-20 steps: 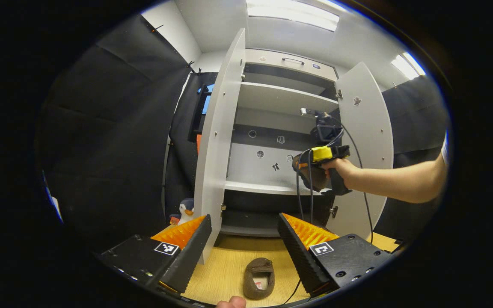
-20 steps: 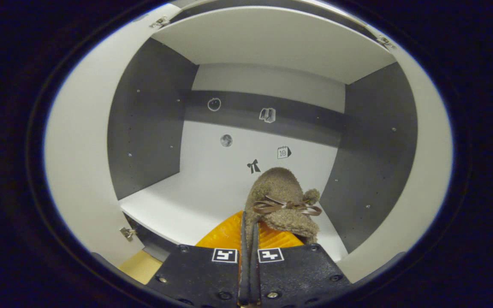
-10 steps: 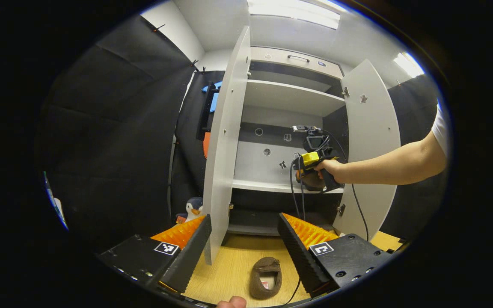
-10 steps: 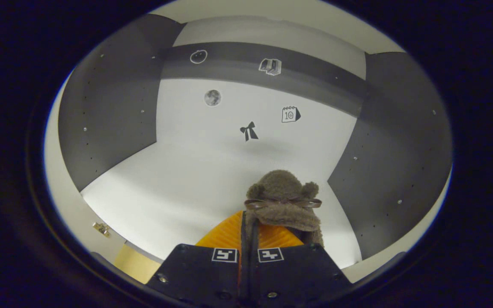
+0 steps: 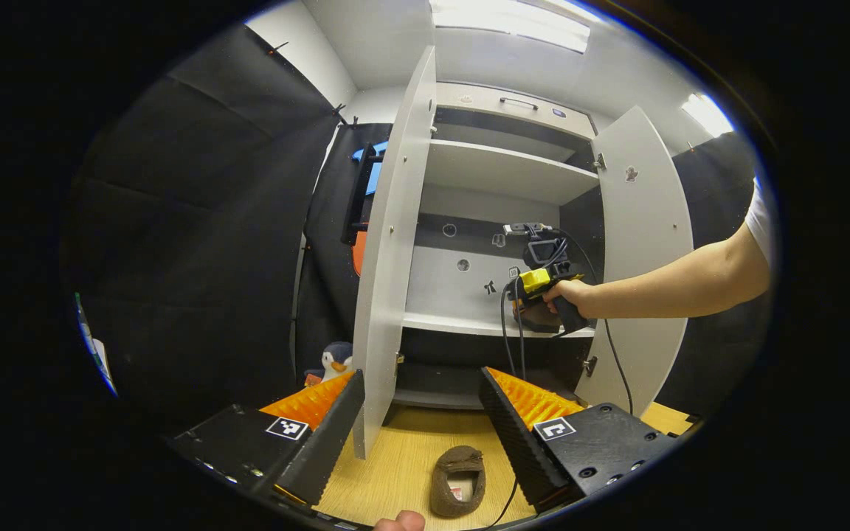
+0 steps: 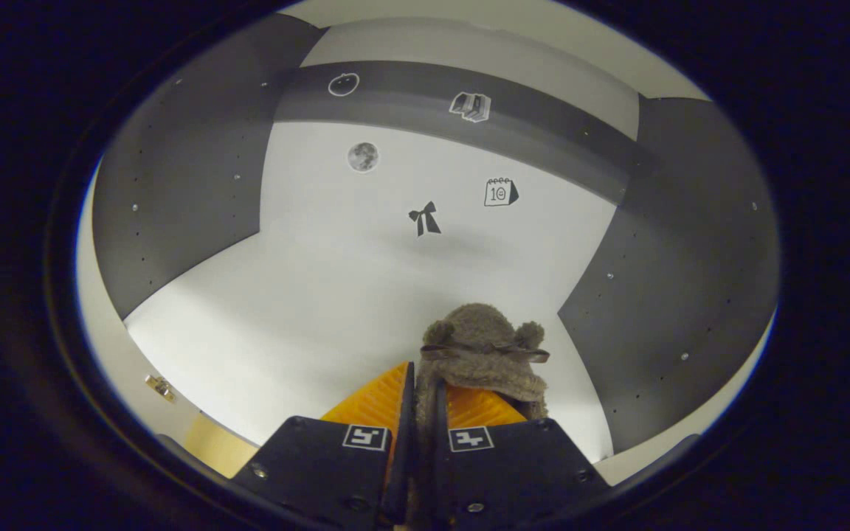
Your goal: Grab one shoe with the right hand and put it into the shoe cabinet, grab the other shoe with the left hand and put it into the shoe cabinet; then close the right door with the right hand and the left door with the left hand.
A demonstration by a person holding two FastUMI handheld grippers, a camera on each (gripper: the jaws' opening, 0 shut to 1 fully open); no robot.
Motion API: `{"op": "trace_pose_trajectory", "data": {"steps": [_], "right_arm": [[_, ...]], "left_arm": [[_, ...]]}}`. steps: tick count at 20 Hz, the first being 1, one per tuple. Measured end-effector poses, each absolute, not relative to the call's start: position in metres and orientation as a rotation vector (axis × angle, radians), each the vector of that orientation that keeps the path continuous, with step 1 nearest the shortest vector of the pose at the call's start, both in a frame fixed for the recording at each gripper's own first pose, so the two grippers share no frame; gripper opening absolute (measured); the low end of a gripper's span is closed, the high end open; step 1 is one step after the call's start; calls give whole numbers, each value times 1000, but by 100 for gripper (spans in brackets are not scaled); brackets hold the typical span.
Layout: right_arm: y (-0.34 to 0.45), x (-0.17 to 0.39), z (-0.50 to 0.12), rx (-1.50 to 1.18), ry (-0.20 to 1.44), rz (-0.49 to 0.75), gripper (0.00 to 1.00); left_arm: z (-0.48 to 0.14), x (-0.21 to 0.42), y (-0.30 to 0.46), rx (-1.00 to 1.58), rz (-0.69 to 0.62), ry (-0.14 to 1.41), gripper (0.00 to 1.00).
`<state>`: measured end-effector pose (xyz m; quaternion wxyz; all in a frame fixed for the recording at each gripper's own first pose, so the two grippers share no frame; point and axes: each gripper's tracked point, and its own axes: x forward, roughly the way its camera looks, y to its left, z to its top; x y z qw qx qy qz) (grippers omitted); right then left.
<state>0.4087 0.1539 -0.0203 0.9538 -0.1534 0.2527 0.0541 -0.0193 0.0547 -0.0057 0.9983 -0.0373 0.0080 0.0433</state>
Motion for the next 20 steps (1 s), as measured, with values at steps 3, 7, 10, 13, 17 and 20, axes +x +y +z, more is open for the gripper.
{"op": "trace_pose_trajectory", "data": {"steps": [3,7,10,13,17,20], "right_arm": [[153,399,-17,-325,537,133,18],[152,373,6,-305,510,185,44],[156,338,32,-236,445,240,58],[150,298,74,-183,290,257,64],[146,236,110,-163,108,287,80],[137,191,119,-116,4,290,85]], "left_arm": [[-10,-20,54,-81,83,20,99],[-11,-22,50,-87,74,27,95],[-10,-21,48,-82,65,25,95],[-11,-20,41,-82,38,29,99],[-14,-18,27,-80,-5,49,95],[-14,-18,19,-64,-22,50,99]]}}
